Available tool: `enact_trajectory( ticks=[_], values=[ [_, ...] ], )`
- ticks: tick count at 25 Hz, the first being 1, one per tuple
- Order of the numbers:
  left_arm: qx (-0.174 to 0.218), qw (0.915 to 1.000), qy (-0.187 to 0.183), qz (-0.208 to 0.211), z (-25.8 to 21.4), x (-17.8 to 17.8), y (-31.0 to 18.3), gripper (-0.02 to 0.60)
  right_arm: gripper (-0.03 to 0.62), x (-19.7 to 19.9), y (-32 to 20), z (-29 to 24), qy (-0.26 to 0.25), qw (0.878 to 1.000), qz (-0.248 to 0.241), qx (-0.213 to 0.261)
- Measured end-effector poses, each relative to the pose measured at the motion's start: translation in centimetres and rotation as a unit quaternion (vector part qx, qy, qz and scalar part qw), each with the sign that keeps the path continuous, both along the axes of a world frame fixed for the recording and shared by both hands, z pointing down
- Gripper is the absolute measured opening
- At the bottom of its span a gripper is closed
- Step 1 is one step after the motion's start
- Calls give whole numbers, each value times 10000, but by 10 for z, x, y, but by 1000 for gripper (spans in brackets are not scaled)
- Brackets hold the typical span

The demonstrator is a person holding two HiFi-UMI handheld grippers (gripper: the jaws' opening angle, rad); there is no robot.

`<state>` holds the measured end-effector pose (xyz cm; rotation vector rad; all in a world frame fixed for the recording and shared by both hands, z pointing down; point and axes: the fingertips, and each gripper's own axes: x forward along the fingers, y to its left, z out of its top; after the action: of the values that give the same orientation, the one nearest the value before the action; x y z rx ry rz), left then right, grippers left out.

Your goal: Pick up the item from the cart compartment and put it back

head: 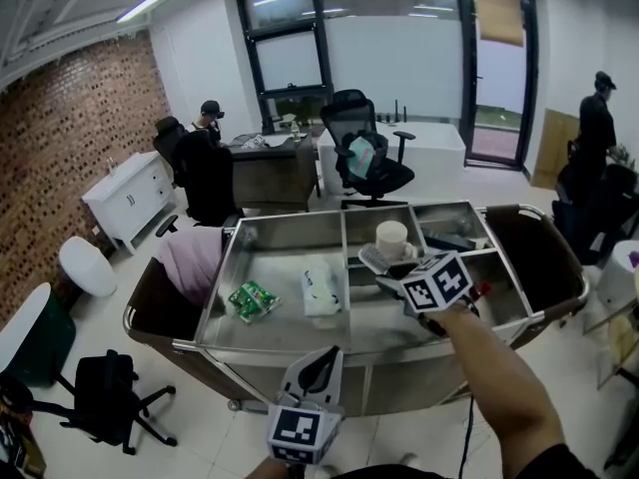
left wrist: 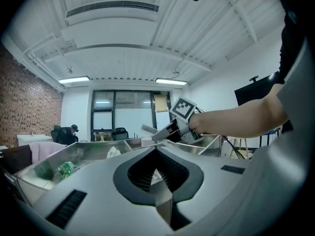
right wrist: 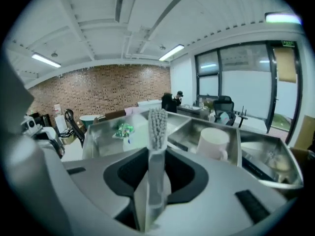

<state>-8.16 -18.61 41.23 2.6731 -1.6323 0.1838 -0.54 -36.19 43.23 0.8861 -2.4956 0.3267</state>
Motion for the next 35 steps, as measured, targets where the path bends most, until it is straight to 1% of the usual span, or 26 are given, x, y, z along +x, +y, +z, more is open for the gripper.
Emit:
enact_trajectory(
  ticks=[4, 7, 10, 14, 17, 20, 25, 35],
  values=[
    [3, 10000, 47, -3, -1, 0, 2, 0, 129, 2, 30, -63, -535, 9960, -87, 711],
    [6, 10000, -38, 15, -1, 1, 4, 0, 129, 9, 59, -100, -816, 9903, -97, 1120],
    [-44, 9999, -103, 33, 0, 4, 5, 0, 129, 19, 87, -120, -975, 9858, -44, 1364],
    [-32, 9999, -77, 76, 2, 6, 6, 0, 129, 31, 116, -128, -967, 9822, 42, 1610],
    [-19, 9999, -66, 95, -2, 8, 8, 0, 129, 41, 136, -127, -1026, 9807, 92, 1661],
    [36, 9999, -134, 100, -2, 8, 9, 0, 129, 52, 154, -124, -1109, 9791, 165, 1699],
    [55, 9999, -124, 103, -2, 8, 10, 0, 129, 63, 176, -114, -1211, 9787, 243, 1640],
    [16, 9999, -151, 38, -6, 6, 14, 0, 129, 71, 206, -96, -1333, 9785, 310, 1543]
  ],
)
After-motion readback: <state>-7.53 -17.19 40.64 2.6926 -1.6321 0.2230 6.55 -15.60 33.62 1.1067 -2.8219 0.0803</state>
